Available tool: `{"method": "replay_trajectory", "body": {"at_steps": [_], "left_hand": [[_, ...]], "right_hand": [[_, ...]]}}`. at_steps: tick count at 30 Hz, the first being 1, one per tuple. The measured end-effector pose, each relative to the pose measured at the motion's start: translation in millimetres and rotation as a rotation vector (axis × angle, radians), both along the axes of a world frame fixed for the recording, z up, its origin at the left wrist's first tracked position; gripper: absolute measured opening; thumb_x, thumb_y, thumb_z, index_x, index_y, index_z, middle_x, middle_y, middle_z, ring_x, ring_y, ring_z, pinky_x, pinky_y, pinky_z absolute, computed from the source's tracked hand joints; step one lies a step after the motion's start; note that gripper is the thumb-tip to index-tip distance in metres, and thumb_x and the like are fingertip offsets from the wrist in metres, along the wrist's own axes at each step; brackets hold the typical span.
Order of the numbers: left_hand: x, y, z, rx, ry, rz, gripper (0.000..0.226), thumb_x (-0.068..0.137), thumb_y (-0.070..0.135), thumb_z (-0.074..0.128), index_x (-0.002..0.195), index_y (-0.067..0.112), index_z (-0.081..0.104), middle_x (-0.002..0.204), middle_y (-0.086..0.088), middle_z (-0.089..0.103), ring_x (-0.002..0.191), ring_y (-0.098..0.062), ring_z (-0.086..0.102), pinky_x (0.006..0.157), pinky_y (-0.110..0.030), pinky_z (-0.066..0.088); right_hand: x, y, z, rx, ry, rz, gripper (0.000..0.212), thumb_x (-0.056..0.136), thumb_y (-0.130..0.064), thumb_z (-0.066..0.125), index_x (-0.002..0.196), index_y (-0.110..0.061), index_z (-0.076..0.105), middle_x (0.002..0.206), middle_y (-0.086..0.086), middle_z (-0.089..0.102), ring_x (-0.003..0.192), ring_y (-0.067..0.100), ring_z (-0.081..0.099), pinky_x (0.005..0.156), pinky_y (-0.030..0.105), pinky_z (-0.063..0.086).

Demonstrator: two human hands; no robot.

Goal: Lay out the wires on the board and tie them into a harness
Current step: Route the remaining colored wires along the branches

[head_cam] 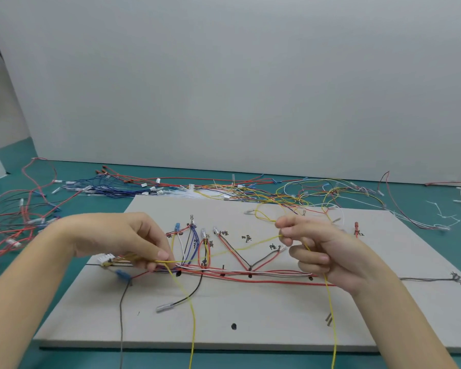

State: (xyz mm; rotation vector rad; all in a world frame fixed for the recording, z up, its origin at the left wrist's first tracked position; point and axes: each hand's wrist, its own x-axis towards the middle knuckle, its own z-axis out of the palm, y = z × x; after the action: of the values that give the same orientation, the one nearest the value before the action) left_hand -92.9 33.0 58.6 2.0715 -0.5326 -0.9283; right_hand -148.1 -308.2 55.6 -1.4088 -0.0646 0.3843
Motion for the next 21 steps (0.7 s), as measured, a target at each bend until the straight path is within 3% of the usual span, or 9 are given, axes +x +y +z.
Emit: {"method": "replay_trajectory", "body": {"at_steps": [4,7,10,13,16,18,21], "left_hand": [[4,-2,-11,-0.172,-0.064,0.159,0.02,0.081,0.025,0.071,0.097,0.014,0.077,0.081,-0.005,0.068,0.072,-0.01,0.06,0.065,-0.018,0.045],[7,-5,-16,-0.324,-0.044,0.317,0.027,0.077,0.024,0.07,0.101,0.012,0.076,0.071,-0.001,0.056,0.059,-0.01,0.042,0.053,-0.017,0.036],[6,-3,-10,-0.255,-0.109,0.319,0.036,0.066,0.03,0.087,0.097,0.016,0.077,0.062,0.005,0.041,0.054,-0.011,0.024,0.045,-0.015,0.023],[5,-4,-6,-0.241,-0.298,0.401,0.039,0.05,0.038,0.085,0.08,0.016,0.075,0.056,0.006,0.038,0.049,-0.008,0.024,0.041,-0.014,0.021],[8,-11,-6,-0.514,-0.347,0.6,0.019,0.057,0.019,0.083,0.071,0.018,0.07,0.052,0.006,0.033,0.042,-0.006,0.021,0.037,-0.014,0.018],[13,-13,-6,-0.673,-0.338,0.771,0.012,0.074,0.017,0.074,0.068,0.019,0.064,0.05,0.009,0.026,0.039,-0.005,0.018,0.036,-0.012,0.013],[19,-5,-3,-0.894,-0.207,0.894,0.032,0.092,0.027,0.056,0.062,0.023,0.046,0.048,0.011,0.02,0.038,-0.004,0.013,0.035,-0.015,0.008]], "right_hand": [[-1,1,-3,-0.235,0.022,0.076,0.02,0.085,-0.005,0.06,0.085,-0.021,0.072,0.069,0.001,0.056,0.037,0.007,0.022,0.035,0.015,0.018],[-3,3,-5,-0.358,0.028,0.152,0.02,0.084,-0.004,0.061,0.085,-0.02,0.071,0.069,0.004,0.057,0.037,0.008,0.023,0.037,0.015,0.016],[-3,6,-7,-0.421,0.026,0.212,0.017,0.072,-0.011,0.065,0.087,-0.017,0.07,0.066,0.004,0.056,0.037,0.008,0.024,0.036,0.015,0.017],[-3,7,-10,-0.455,0.02,0.252,0.015,0.076,-0.006,0.063,0.087,-0.015,0.07,0.062,0.004,0.056,0.039,0.009,0.024,0.036,0.014,0.016],[-3,9,-14,-0.515,0.021,0.283,0.022,0.083,0.002,0.059,0.084,-0.017,0.071,0.063,0.004,0.058,0.04,0.009,0.027,0.036,0.014,0.016],[-3,10,-16,-0.57,0.019,0.304,0.022,0.081,0.001,0.061,0.082,-0.02,0.07,0.064,0.003,0.06,0.041,0.009,0.028,0.037,0.014,0.017],[-3,11,-17,-0.614,0.021,0.334,0.02,0.082,-0.002,0.063,0.082,-0.02,0.07,0.063,0.001,0.061,0.041,0.01,0.028,0.036,0.014,0.017]]}}
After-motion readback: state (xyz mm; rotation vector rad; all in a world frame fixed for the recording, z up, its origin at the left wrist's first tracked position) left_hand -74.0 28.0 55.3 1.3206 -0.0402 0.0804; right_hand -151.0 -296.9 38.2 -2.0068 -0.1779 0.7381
